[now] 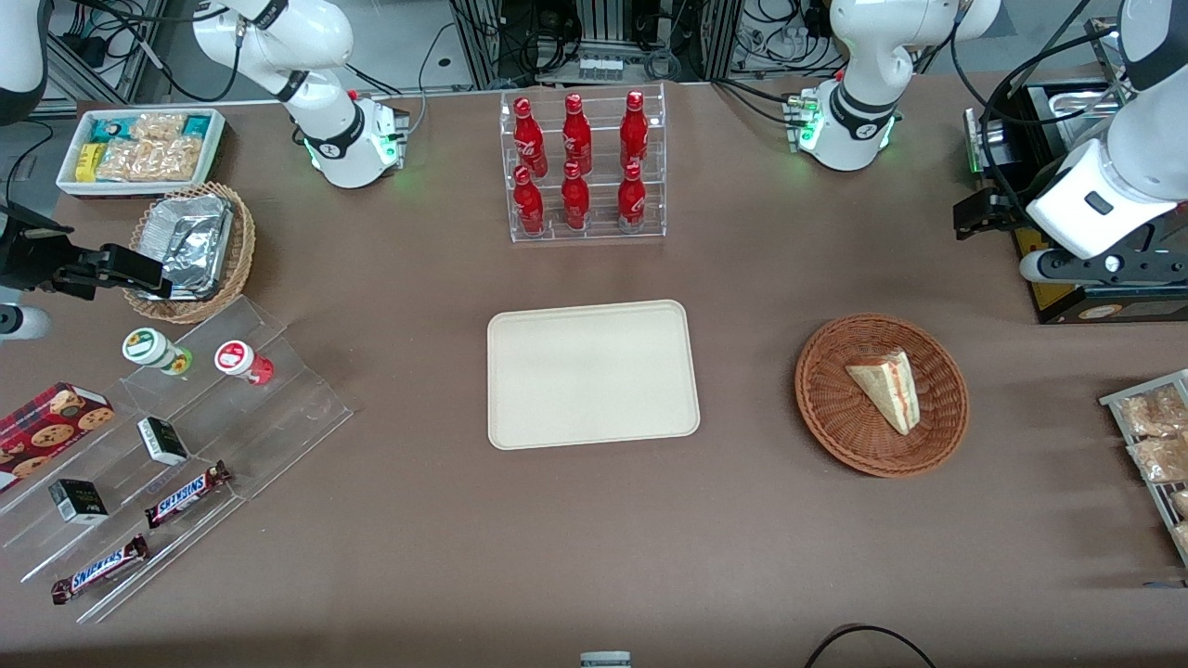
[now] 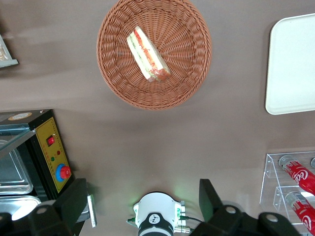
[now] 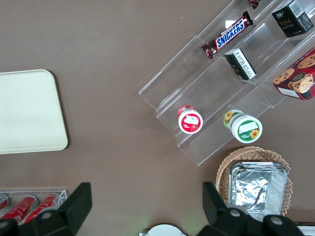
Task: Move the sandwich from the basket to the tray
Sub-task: 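Move the left gripper from rest toward the wicker basket, then lower the open left gripper over the wrapped sandwich in the basket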
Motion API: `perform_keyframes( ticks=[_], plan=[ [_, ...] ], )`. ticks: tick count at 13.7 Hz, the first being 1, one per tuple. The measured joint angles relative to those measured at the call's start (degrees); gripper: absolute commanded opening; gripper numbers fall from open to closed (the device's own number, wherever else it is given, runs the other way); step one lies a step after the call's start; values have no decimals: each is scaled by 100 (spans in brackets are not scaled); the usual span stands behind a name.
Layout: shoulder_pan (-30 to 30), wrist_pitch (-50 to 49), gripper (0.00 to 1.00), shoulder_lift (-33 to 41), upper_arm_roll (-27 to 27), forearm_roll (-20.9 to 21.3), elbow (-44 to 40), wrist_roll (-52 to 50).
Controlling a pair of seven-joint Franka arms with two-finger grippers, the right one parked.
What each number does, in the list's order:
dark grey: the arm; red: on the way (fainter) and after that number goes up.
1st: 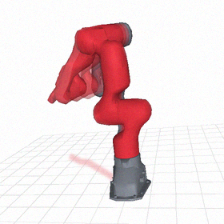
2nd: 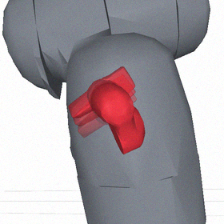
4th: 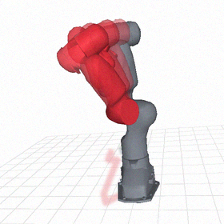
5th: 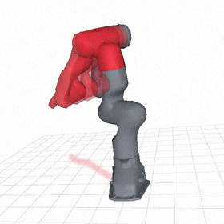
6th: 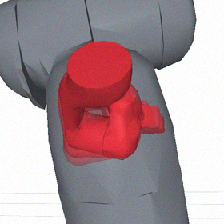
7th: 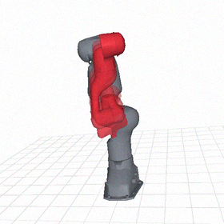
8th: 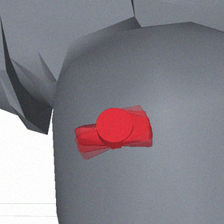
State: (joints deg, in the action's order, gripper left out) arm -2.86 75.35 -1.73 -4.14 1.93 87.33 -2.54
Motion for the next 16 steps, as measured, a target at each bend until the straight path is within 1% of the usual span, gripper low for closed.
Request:
perform_keyframes(
  ticks=[4,8,16],
  plan=[
    [70,52,100,-1,8,0,4,9],
    [79,562,100,-48,13,1,342,13],
    [82,2820,100,-258,19,1,2091,-27]
  ],
)
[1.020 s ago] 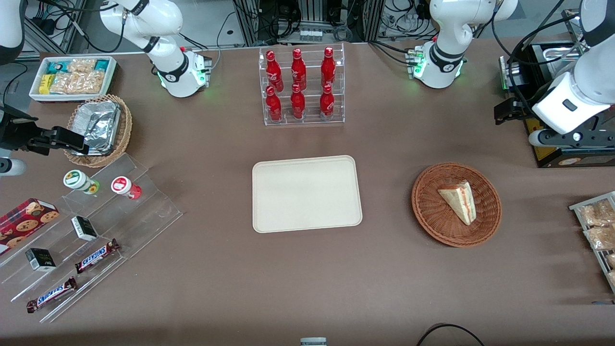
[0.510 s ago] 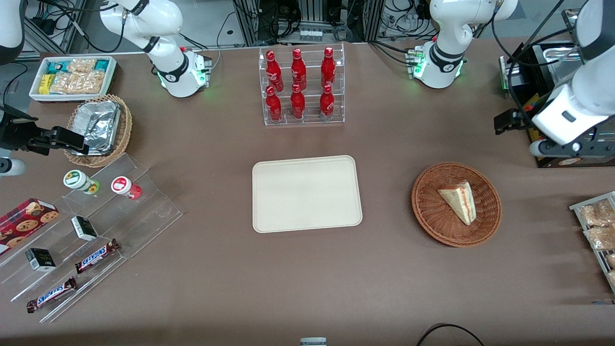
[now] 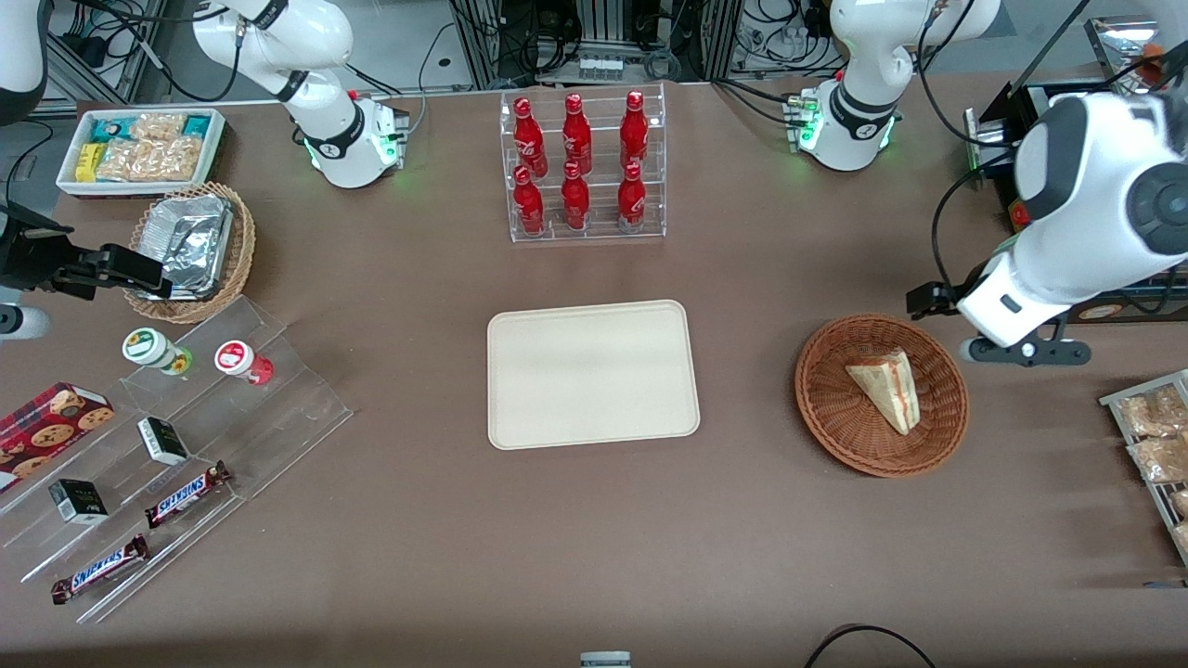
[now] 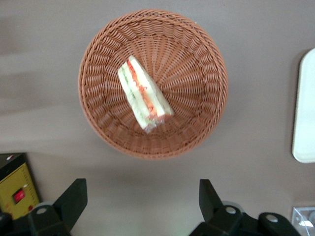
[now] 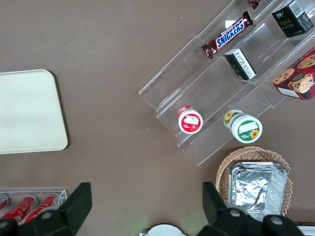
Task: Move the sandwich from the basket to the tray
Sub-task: 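Lower the open left gripper over the wrapped sandwich in the basket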
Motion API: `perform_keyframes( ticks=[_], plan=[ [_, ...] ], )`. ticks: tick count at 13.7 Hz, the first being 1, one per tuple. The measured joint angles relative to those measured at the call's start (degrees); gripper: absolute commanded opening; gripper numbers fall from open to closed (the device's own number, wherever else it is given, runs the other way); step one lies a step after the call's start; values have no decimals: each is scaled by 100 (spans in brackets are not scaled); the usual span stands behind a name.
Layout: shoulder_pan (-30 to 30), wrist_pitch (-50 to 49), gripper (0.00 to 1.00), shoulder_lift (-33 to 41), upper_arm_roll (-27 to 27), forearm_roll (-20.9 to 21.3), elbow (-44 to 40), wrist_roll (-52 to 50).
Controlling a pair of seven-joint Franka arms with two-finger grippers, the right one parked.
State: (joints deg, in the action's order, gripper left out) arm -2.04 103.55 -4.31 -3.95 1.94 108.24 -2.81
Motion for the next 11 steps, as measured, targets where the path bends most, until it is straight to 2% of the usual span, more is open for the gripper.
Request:
perform_keyframes(
  ticks=[7,11],
  plan=[
    [10,1062,100,-766,6,0,268,-374],
    [13,1775,100,-856,80,0,711,-924]
  ],
)
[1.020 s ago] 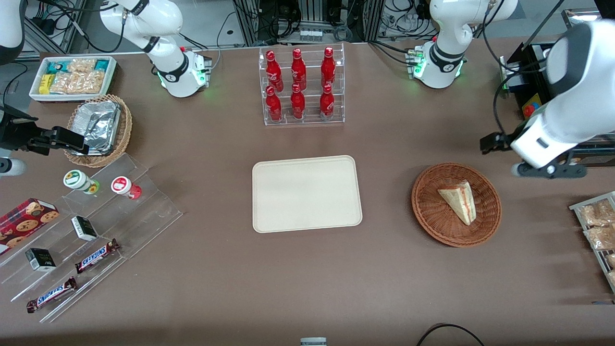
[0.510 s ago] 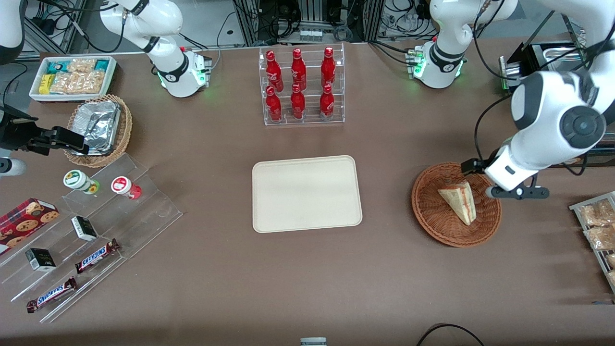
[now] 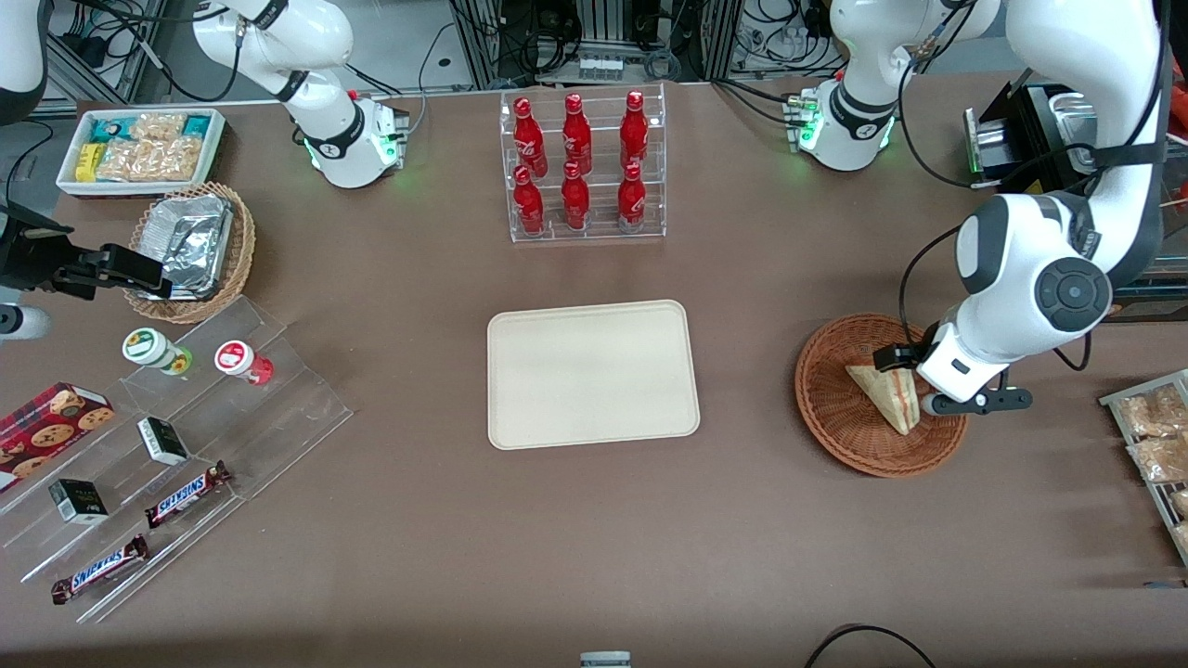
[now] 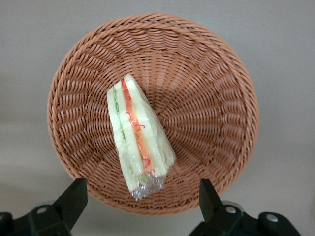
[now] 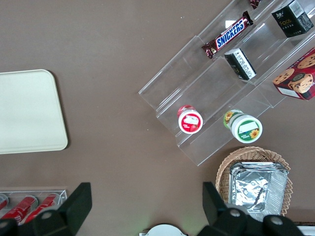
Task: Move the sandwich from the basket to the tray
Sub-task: 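Lower the open left gripper over the wrapped sandwich in the basket, then close the left gripper on the sandwich's wrapped end and lift it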
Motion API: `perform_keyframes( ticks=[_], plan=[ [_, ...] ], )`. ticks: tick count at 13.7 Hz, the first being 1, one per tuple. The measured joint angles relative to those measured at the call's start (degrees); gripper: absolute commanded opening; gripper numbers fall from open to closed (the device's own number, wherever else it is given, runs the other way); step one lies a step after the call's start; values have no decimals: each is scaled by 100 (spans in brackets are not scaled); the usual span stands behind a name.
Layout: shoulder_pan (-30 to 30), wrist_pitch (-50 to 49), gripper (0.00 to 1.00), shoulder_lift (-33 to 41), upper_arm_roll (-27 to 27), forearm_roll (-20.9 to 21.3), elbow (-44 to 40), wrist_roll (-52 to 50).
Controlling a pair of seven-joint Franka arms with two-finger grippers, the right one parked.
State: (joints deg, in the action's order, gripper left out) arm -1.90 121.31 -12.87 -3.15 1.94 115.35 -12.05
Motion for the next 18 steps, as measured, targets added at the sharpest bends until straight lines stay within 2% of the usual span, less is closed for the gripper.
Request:
perform_keyframes(
  ticks=[7,12,18],
  plan=[
    [0,233,100,1,9,0,252,-1731],
    [3,1100,100,4,102,-4,844,-2010],
    [4,1475,100,-77,144,-21,1055,-2214]
  ],
)
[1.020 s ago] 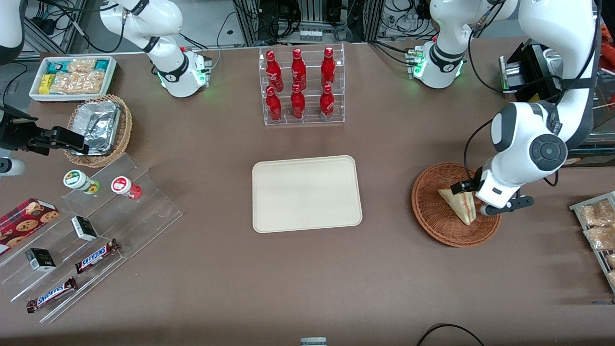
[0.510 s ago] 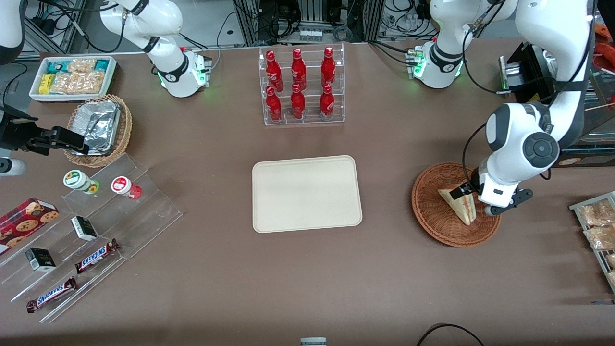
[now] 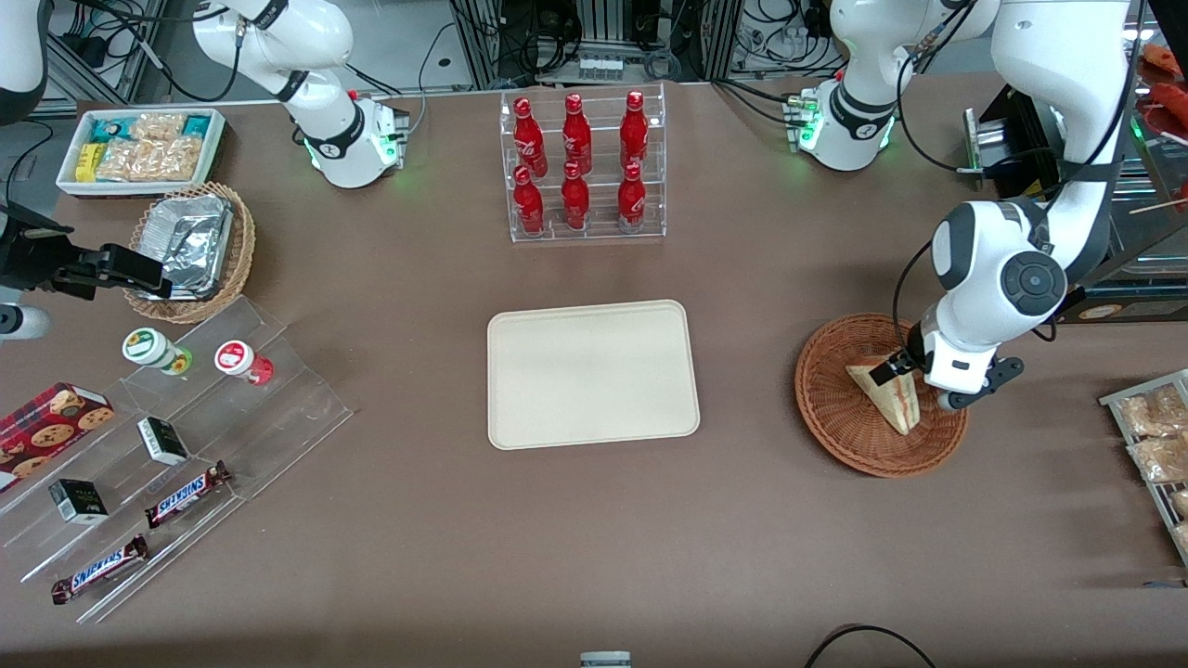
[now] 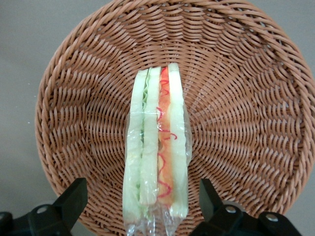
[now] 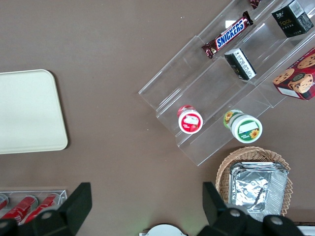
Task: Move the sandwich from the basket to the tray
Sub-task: 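Close the left gripper on the sandwich's wrapped end and lift it, then carry the sandwich with the left gripper over the cream tray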
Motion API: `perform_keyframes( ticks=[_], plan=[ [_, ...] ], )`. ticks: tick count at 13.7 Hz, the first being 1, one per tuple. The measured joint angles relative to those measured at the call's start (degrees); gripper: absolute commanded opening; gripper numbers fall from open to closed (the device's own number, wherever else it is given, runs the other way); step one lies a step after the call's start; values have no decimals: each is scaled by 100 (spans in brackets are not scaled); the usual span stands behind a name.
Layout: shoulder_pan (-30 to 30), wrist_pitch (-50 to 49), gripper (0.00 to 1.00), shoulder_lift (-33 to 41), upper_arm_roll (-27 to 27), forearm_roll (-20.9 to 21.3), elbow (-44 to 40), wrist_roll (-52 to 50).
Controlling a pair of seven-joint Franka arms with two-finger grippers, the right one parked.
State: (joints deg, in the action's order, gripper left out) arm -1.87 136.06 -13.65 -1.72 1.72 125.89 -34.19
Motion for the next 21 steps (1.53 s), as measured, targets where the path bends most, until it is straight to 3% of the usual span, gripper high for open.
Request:
perform_keyframes(
  ticks=[1,2,3,5,10,15,21],
  plan=[
    [0,48,98,-47,0,-2,2,-33],
    [0,101,85,-97,0,-11,3,-58],
    [0,153,62,-142,0,-28,3,-94],
    [-2,184,0,-209,-1,-51,3,-234],
    [-12,163,0,-228,-12,-56,-72,-391],
    [-69,-1081,0,-190,-86,-54,-1081,-22],
    [-92,-1578,0,-226,-863,-54,-1596,666]
  ],
)
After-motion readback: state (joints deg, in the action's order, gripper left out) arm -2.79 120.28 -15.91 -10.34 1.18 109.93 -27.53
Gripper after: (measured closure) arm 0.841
